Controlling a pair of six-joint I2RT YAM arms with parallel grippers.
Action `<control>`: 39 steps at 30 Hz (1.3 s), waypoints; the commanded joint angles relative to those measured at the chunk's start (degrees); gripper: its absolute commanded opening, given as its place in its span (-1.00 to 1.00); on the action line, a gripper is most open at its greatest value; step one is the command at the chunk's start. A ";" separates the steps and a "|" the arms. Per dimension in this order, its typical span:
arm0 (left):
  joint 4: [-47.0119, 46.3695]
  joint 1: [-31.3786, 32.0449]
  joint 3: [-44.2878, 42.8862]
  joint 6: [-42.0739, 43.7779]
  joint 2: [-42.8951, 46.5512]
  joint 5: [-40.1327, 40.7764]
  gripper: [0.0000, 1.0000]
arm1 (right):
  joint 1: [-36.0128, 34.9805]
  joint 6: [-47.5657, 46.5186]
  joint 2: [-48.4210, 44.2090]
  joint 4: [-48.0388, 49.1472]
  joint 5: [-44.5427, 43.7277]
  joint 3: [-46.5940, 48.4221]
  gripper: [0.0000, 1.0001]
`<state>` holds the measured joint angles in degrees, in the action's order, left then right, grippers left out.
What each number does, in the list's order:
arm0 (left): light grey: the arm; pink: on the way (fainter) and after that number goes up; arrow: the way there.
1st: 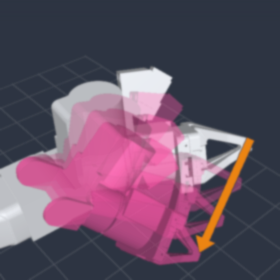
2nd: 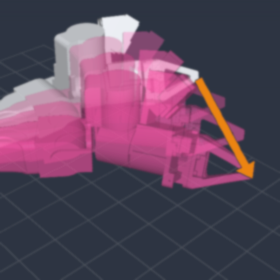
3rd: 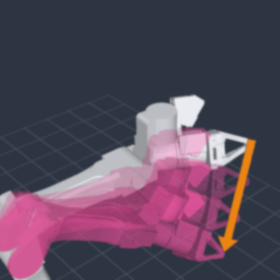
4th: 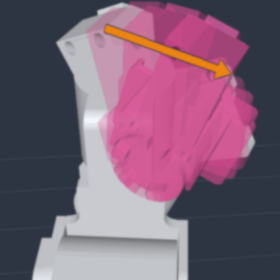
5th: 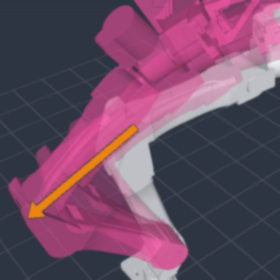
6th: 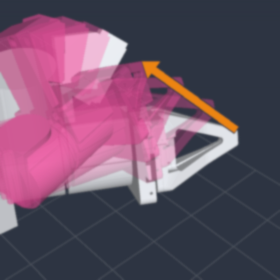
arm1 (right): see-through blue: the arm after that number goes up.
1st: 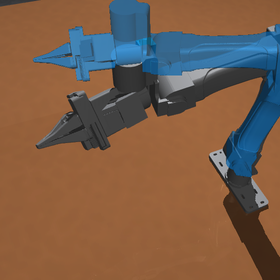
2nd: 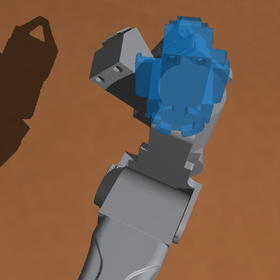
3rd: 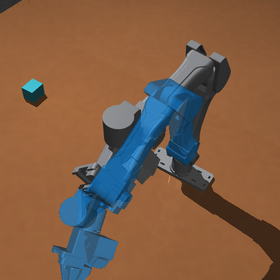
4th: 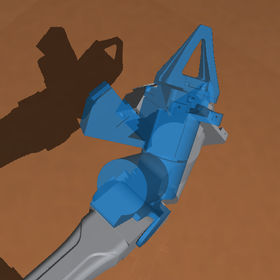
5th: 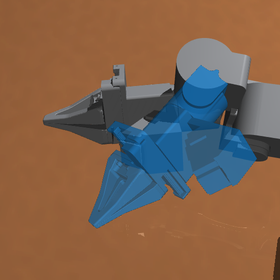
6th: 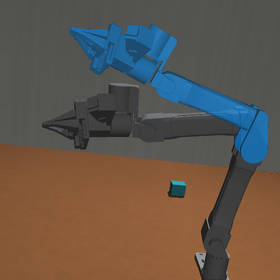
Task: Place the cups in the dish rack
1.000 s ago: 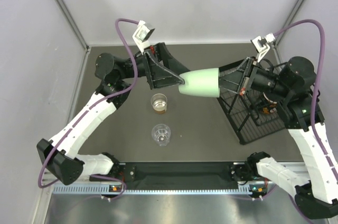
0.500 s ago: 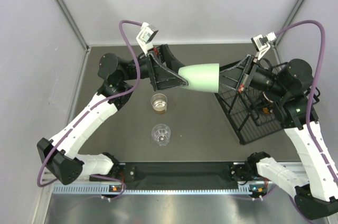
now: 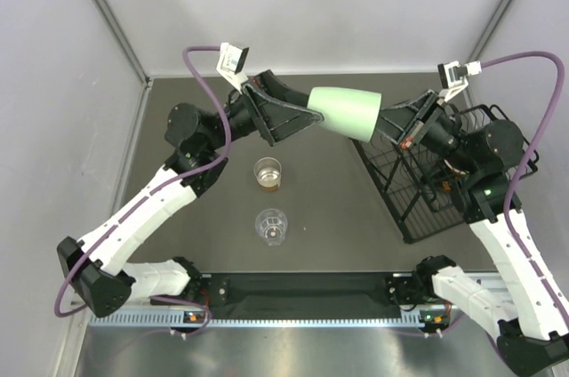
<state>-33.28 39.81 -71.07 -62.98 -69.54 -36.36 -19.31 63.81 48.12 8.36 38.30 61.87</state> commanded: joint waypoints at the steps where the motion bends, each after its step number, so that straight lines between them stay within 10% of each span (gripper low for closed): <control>1: -1.97 2.11 -0.74 3.56 2.65 6.64 0.92 | 0.59 2.80 -0.39 9.30 -4.20 -0.52 -1.00; 27: -4.34 9.23 -3.11 6.12 -1.47 24.06 0.65 | -0.20 5.54 -0.57 15.46 -4.91 -4.21 -1.00; 35: -3.83 9.14 -3.37 6.81 -1.39 23.26 -0.93 | -0.20 0.21 -0.65 8.63 -4.29 -2.99 -0.93; 39: 1.44 8.88 -3.90 10.05 -0.51 23.70 -1.00 | 0.15 -9.12 -2.06 -8.14 -7.36 1.40 -0.06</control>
<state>-32.67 48.80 -71.92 -56.14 -71.40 -12.58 -19.42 63.83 47.66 11.60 32.84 58.61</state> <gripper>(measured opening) 0.710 0.379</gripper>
